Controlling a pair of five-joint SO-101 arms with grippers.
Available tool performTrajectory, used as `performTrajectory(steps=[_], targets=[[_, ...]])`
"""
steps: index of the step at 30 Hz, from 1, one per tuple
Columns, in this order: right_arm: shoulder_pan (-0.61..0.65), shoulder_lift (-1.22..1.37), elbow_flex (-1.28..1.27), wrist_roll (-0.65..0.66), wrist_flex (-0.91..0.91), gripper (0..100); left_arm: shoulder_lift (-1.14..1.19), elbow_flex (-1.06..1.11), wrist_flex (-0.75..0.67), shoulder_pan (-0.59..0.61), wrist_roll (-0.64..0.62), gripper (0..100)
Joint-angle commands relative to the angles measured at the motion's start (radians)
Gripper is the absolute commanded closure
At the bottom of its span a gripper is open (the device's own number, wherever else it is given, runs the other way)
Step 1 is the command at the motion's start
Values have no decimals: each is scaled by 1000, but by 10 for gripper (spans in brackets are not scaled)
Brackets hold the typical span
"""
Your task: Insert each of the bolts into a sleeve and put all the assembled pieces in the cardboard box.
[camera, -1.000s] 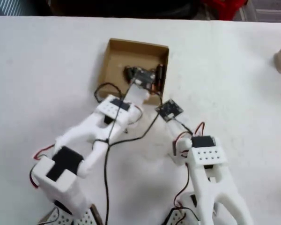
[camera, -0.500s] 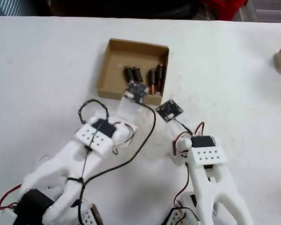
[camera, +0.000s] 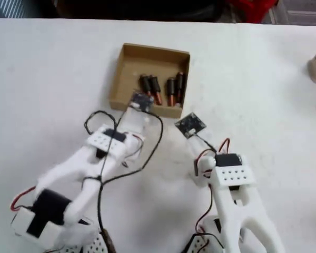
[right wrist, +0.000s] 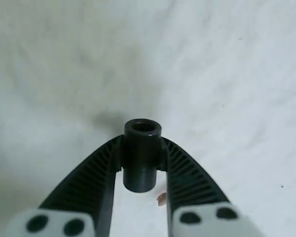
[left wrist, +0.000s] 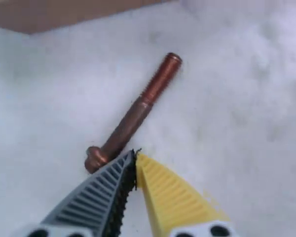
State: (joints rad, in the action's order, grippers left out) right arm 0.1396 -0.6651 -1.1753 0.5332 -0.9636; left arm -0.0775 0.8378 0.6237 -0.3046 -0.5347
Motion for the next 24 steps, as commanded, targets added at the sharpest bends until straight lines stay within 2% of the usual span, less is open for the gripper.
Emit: performTrajectory(steps=[1,7,12,18,21,24], targets=[[1,-25,3,-2,27,981,35,-91,-8,77,-64,976],[1,-25,3,-2,27,981,36,-141,-15,156,-72,976],[1,-25,3,-2,27,981,44,-216,-15,225,-192,972],[1,-24,3,-2,27,981,28,-232,-11,148,-198,971],[1,-24,3,-2,27,981,-5,-232,-14,99,-203,912],[1,-24,3,-2,27,981,-18,-222,-9,58,-287,780]])
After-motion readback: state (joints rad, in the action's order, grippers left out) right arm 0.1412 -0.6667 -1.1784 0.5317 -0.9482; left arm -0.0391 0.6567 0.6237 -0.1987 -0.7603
